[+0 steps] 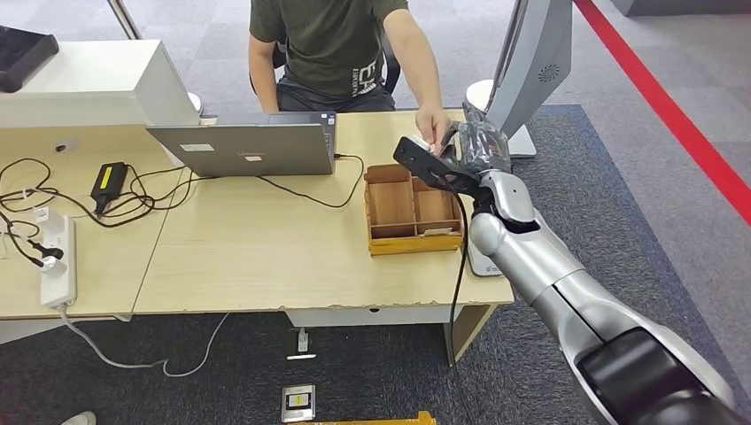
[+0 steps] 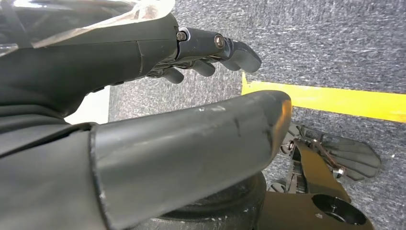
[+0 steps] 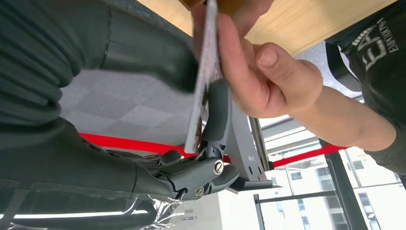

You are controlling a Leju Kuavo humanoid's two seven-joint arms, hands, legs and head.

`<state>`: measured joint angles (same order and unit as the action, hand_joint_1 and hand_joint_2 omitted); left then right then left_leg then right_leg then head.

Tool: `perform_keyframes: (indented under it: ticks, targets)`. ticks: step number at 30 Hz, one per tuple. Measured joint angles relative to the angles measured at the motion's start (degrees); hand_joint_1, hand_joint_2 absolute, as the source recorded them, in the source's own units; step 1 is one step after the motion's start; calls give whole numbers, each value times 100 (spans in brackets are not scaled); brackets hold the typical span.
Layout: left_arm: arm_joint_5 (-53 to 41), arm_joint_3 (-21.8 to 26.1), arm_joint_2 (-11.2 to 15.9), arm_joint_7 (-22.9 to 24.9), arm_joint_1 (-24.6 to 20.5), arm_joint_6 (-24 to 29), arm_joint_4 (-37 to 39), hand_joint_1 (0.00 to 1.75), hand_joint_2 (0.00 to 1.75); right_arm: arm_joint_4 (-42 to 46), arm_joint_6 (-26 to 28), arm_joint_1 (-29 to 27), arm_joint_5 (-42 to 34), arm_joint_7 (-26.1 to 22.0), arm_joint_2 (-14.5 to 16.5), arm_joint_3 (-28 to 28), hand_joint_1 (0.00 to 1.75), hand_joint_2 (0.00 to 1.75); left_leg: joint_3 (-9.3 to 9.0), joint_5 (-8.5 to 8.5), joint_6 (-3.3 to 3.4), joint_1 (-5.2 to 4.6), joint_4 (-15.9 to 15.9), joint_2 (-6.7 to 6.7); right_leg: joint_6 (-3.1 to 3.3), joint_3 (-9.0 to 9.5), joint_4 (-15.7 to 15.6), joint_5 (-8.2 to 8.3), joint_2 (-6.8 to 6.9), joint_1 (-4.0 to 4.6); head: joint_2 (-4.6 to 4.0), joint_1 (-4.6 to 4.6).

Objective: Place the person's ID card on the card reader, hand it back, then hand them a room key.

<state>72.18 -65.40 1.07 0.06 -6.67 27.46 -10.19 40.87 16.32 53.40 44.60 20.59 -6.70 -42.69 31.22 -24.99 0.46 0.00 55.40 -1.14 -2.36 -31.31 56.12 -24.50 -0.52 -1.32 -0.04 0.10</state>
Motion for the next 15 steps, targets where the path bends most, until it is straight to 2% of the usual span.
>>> perform_keyframes:
  ticks: [15]
  targets:
    - [139, -19, 0, 94, -3, 73, 0, 0, 0, -238, 184, -6, 99, -281, 69, -119, 0, 0, -2, 0, 0, 0, 0, 1, 0, 0, 0, 0, 0, 1, 0, -1]
